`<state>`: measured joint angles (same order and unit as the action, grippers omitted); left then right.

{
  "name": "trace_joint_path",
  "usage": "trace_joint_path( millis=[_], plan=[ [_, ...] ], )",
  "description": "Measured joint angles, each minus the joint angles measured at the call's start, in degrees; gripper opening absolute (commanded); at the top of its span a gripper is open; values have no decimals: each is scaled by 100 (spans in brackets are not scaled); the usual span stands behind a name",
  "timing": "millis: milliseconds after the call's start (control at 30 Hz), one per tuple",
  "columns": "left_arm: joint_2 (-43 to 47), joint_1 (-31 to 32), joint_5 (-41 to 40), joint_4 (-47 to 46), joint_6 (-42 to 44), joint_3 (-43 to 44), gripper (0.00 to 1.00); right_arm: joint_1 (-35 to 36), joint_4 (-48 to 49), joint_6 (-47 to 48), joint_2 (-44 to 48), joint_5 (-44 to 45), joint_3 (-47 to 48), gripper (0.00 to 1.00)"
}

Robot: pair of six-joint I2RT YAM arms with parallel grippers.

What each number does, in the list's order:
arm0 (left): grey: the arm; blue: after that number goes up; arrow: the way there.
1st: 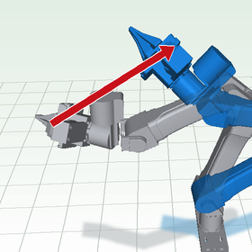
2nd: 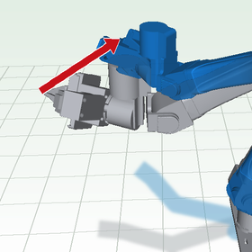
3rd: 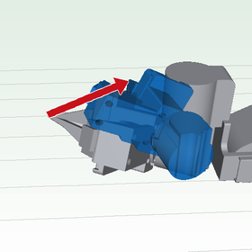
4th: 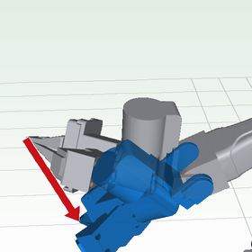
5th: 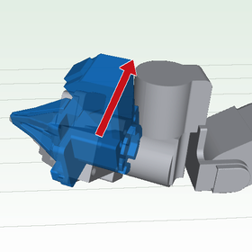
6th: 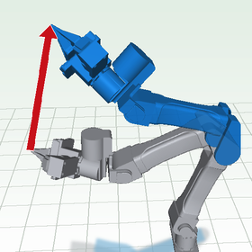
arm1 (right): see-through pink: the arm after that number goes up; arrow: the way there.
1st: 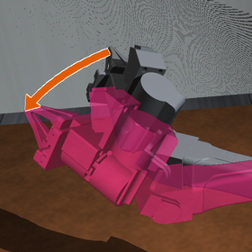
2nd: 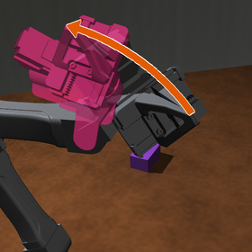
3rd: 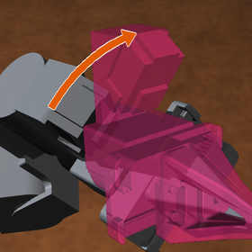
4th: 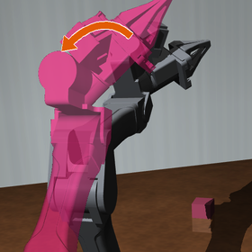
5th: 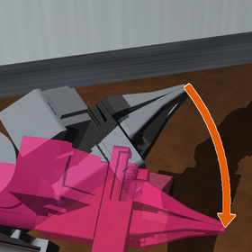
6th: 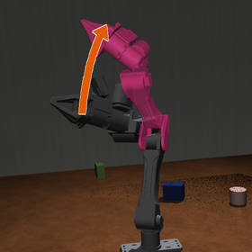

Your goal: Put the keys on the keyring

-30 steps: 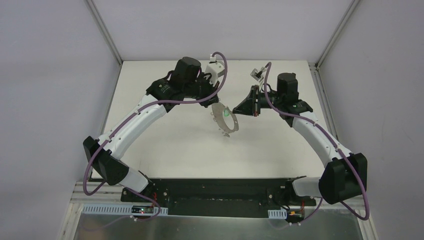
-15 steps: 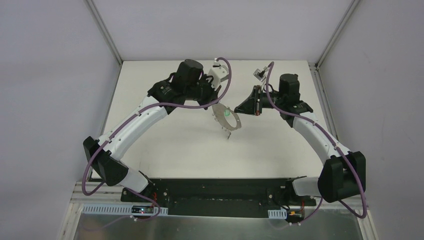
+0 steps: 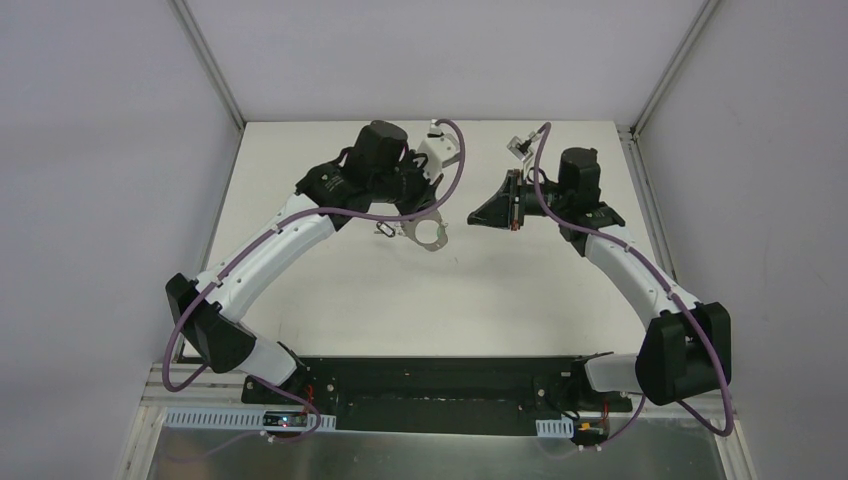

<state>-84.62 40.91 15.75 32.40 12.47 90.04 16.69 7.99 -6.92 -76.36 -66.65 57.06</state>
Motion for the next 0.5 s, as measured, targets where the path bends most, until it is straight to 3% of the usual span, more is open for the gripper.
trace_joint_path(
  millis=[67, 300, 367, 500],
  plan=[
    [0, 35, -13, -2, -4, 0, 0, 0, 39, -9, 0, -11, -44, 8],
    [-28, 37, -131, 116, -313, 96, 0, 0, -382, 520, 46, 92, -70, 65],
    [-101, 39, -105, 238, -505, 299, 0, 0, -597, 772, 79, 133, -59, 73],
    [-190, 42, -37, 319, -789, 560, 0, 44, -1161, 1351, 142, 258, 55, 80]
  ],
)
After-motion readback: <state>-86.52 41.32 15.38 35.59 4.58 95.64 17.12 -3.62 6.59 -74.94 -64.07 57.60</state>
